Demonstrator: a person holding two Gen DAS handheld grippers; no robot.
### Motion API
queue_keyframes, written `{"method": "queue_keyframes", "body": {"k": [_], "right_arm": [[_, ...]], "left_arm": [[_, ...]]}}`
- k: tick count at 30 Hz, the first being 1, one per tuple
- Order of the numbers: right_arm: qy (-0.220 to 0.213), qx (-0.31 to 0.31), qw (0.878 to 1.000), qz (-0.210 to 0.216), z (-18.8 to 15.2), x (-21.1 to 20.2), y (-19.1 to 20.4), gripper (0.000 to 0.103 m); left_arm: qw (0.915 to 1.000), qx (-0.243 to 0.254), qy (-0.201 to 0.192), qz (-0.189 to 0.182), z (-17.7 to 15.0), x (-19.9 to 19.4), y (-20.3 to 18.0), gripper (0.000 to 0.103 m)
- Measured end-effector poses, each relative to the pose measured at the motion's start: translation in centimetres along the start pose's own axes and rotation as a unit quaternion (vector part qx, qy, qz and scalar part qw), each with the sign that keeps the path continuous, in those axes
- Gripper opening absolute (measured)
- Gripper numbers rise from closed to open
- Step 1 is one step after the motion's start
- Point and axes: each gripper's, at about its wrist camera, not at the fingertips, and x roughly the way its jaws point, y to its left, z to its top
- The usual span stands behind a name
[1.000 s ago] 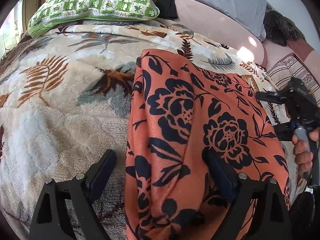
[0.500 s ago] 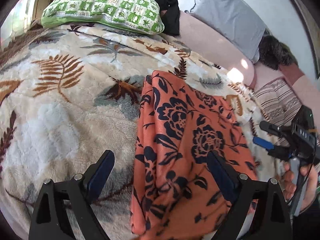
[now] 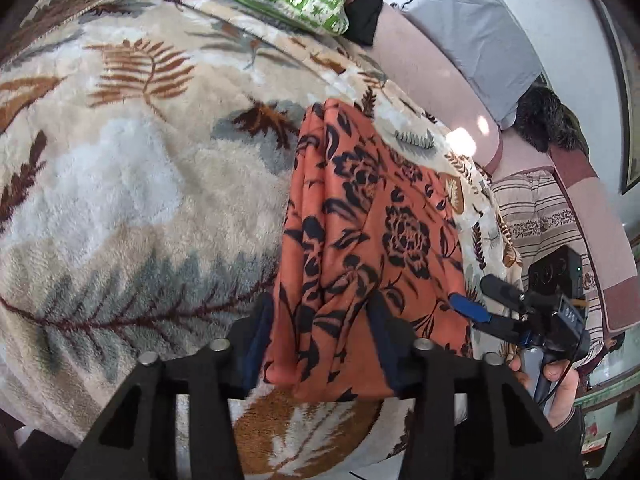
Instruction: Fold small clothes
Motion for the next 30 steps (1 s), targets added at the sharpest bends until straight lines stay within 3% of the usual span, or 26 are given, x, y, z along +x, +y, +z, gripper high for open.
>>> {"method": "queue_keyframes", "body": {"k": [3, 8, 10, 11, 12, 13, 15, 19, 23, 28, 30], "right_arm": [[-0.001, 0.001, 1.000, 0.006, -0.1, 0.0, -0.2, 0.083], [0.007, 0.004, 1.000, 0.014, 0.3, 0.1, -0.2, 0.083], [0.006, 0.008, 1.000, 0.024, 0.3, 0.0, -0.5, 0.083], [0.004, 0.011, 0.999, 0.030, 0.2, 0.0, -0.7, 0.083], [0.003, 0.012, 0.999, 0.035, 0.2, -0.1, -0.9, 0.083], [0.003, 0.012, 0.999, 0.040, 0.2, -0.1, -1.0, 0.083], [0.002, 0.015, 0.999, 0.046, 0.2, -0.1, -1.2, 0.083], [0.001, 0.014, 0.999, 0.048, 0.1, -0.1, -1.2, 0.083], [-0.009, 0.024, 0.998, 0.049, -0.1, -0.4, -1.2, 0.083], [-0.016, 0.026, 0.999, 0.032, -0.5, -1.4, 0.1, 0.083], [-0.022, 0.027, 0.998, 0.043, -1.0, -2.2, 0.9, 0.083]], "left_arm": [[0.9992, 0.018, -0.030, -0.017, 3.1, -0.2, -0.6, 0.077], [0.9992, 0.005, 0.003, -0.038, 10.0, 5.5, 0.0, 0.076], [0.9993, 0.028, 0.012, -0.023, 11.8, 8.2, -0.2, 0.063], [0.9987, 0.034, 0.038, 0.007, 12.3, 10.2, 0.2, 0.041], [0.9974, 0.018, 0.069, 0.011, 12.6, 12.1, 1.3, 0.041], [0.9976, -0.002, 0.067, -0.018, 12.9, 12.6, 2.3, 0.042], [0.9978, 0.000, 0.062, -0.024, 13.3, 12.2, 2.2, 0.041], [0.9984, 0.033, 0.045, 0.000, 12.5, 10.1, 0.9, 0.045], [0.9987, 0.051, 0.003, 0.008, 9.8, 5.1, -0.5, 0.059], [0.9957, 0.084, -0.037, 0.013, 4.0, -0.8, -2.9, 0.060], [0.9962, 0.079, -0.031, 0.019, 1.6, -1.2, -2.9, 0.060]]}}
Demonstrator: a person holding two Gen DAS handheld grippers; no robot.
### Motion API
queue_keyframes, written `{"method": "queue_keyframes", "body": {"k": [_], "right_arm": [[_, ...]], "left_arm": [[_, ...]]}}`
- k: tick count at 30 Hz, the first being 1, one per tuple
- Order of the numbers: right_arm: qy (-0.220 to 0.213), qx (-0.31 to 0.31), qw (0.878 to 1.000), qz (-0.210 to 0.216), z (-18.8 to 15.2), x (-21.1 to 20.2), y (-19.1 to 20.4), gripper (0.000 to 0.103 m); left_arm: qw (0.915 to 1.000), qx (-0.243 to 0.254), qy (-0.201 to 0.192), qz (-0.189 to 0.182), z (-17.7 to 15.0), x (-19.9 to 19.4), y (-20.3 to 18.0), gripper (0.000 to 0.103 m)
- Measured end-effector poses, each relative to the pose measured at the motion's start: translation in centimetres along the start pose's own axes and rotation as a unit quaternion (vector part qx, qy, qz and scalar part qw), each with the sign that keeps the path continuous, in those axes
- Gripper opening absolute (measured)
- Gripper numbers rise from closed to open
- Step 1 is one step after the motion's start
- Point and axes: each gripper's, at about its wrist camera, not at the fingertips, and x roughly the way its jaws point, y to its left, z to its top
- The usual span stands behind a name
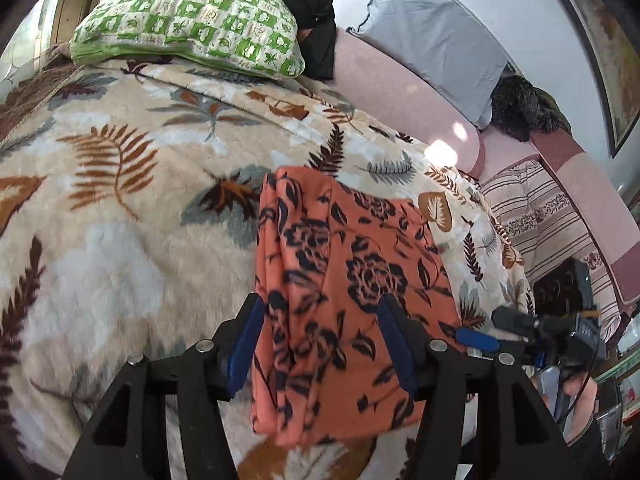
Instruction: Fold small clothes
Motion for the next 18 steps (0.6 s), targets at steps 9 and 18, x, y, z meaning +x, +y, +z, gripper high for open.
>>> {"method": "queue_keyframes", "body": {"k": [9, 18], "right_arm": [[0.021, -0.004, 1.000, -0.021, -3.6, -0.4, 0.9, 0.084], [0.007, -0.004, 1.000, 0.003, -3.5, -1.0, 1.6, 0.085]], "left_arm": [[0.9983, -0.008, 0.041, 0.041, -3.0, 1.6, 1.9, 0.046], [0.9954, -0.039, 0.067, 0.056, -3.9, 2.8, 3.7, 0.056]]}}
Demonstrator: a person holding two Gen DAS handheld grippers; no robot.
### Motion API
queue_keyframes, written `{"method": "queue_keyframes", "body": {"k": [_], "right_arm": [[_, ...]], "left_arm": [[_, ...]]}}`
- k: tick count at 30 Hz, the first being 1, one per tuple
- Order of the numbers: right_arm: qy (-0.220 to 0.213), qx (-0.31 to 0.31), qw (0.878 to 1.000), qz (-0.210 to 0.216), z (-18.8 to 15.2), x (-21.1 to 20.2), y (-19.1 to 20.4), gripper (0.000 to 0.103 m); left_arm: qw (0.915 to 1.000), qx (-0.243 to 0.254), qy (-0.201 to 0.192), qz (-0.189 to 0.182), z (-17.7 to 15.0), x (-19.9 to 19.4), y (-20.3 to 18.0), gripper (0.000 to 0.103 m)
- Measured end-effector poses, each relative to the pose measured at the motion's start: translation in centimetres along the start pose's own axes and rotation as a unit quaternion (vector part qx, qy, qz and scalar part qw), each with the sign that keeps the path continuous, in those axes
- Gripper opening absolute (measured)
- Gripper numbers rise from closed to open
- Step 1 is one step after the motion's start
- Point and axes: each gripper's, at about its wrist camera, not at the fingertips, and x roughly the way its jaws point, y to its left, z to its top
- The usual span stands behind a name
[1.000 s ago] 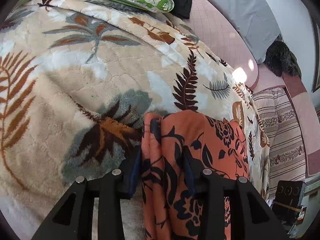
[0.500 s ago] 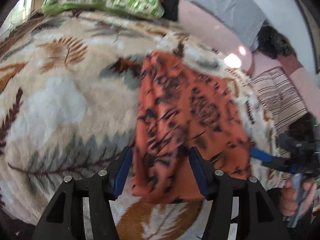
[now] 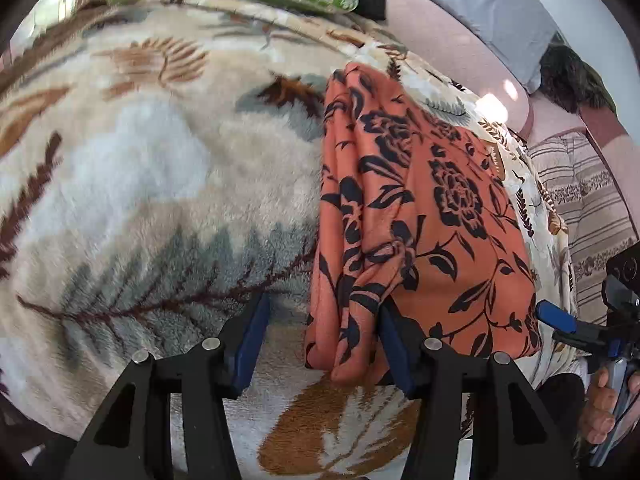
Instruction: Fold small clothes
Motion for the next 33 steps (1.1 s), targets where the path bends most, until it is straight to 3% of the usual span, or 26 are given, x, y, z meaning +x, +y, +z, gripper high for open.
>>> {"method": "queue_keyframes", "body": {"k": [3, 6, 10, 13, 15, 17, 18, 20, 24, 27, 30, 33], "right_arm": [[0.025, 0.028, 0.999, -0.027, 0.3, 1.8, -2.0, 0.086], [0.021, 0.024, 0.999, -0.004, 0.7, 1.2, -1.8, 0.086], [-0.010, 0.014, 0.999, 0.045, 3.4, -0.5, -0.5, 0.086], [-0.021, 0.023, 0.997, 0.067, 6.8, -0.1, -0.7, 0.086], [-0.023, 0.044, 0.996, 0.078, 8.8, 1.2, -2.2, 0.087], [-0.003, 0.073, 0.997, 0.022, 9.9, 3.7, -5.7, 0.088], [-0.006, 0.107, 0.993, 0.039, 9.8, 4.2, -7.0, 0.085], [-0.022, 0.100, 0.993, 0.058, 9.6, 2.8, -6.3, 0.085], [-0.049, 0.047, 0.997, 0.031, 7.9, -0.7, -5.2, 0.086], [-0.058, 0.067, 0.996, -0.018, 6.2, -2.1, -7.3, 0.086], [-0.047, 0.104, 0.993, -0.022, 4.9, -2.2, -9.4, 0.086], [-0.046, 0.098, 0.994, -0.025, 4.3, -2.3, -9.1, 0.086]], "left_arm": [[0.9993, 0.004, -0.034, -0.016, 0.4, -2.4, -1.0, 0.056], [0.9962, 0.036, -0.076, -0.024, 1.7, -5.0, -2.8, 0.057], [0.9923, 0.069, -0.092, -0.046, 4.4, -5.4, -5.6, 0.058], [0.9927, 0.085, -0.082, -0.027, 6.2, -2.7, -7.2, 0.059], [0.9954, 0.082, -0.047, 0.015, 6.6, 0.7, -6.9, 0.062], [0.9957, 0.066, 0.011, 0.064, 6.4, 4.6, -5.7, 0.067], [0.9975, 0.046, 0.004, 0.054, 6.2, 4.9, -5.0, 0.075], [0.9987, 0.028, -0.006, 0.042, 6.0, 4.0, -4.4, 0.076], [0.9966, 0.047, -0.017, 0.066, 5.8, 2.6, -5.3, 0.076], [0.9959, 0.048, -0.020, 0.074, 5.6, 2.3, -5.6, 0.076], [0.9954, 0.051, -0.016, 0.079, 5.4, 2.3, -5.6, 0.076], [0.9950, 0.056, -0.020, 0.080, 4.8, 1.5, -5.5, 0.076]]}}
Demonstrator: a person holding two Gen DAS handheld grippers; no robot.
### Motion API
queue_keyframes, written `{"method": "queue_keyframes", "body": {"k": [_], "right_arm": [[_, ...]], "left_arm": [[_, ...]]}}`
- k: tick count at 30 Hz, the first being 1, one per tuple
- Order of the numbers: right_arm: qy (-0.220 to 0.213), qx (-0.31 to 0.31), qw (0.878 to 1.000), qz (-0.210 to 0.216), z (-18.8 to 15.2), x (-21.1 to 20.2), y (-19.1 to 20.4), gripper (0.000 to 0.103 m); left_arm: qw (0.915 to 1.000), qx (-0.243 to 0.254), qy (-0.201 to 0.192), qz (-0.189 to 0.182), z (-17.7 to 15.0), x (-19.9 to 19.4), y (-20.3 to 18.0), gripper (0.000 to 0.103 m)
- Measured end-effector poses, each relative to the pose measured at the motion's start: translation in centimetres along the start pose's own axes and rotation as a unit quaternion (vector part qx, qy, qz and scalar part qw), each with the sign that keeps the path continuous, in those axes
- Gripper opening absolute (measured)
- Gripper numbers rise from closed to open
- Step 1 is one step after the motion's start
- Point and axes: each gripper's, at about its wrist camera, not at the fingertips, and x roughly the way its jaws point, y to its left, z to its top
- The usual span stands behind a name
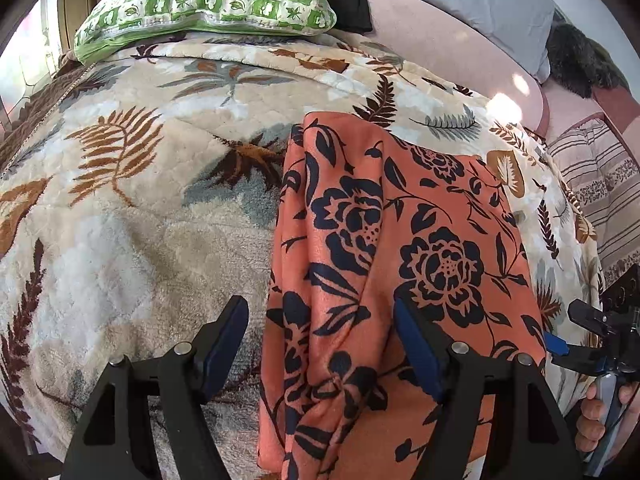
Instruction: Fold small clothes
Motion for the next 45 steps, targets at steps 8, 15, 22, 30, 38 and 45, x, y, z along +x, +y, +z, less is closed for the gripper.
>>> {"method": "queue_keyframes", "body": {"k": [8, 15, 22, 30, 38, 45], "right_arm": [[-0.001, -0.018, 1.000, -0.008, -1.1, -0.2, 1.6, 0.086], [-0.003, -0.020, 1.000, -0.016, -1.3, -0.4, 1.7, 0.086], [0.020, -0.003, 1.000, -0.013, 0.6, 2.8, 0.4, 0.086], [0.015, -0.136, 0.987, -0.088, 0.0, 3.4, 5.8, 0.037], [0.005, -0.094, 0.992, -0.079, -0.4, 3.5, 3.5, 0.078], [-0.014, -0.078, 0.996, -0.050, 1.2, 2.6, 3.8, 0.078]], "left_arm": [[0.9998, 0.006, -0.019, 0.002, 0.0, -1.9, -0.1, 0.076], [0.9984, -0.004, -0.051, -0.025, -0.2, -3.7, -0.1, 0.076], [0.9973, 0.058, -0.044, 0.004, 0.2, -1.1, -3.8, 0.076], [0.9976, 0.055, -0.011, 0.039, -0.4, 2.9, -2.7, 0.087], [0.9983, 0.023, -0.051, -0.017, -0.2, -0.9, -1.0, 0.087], [0.9903, -0.075, -0.031, -0.113, 1.9, -0.1, 3.8, 0.087]]}}
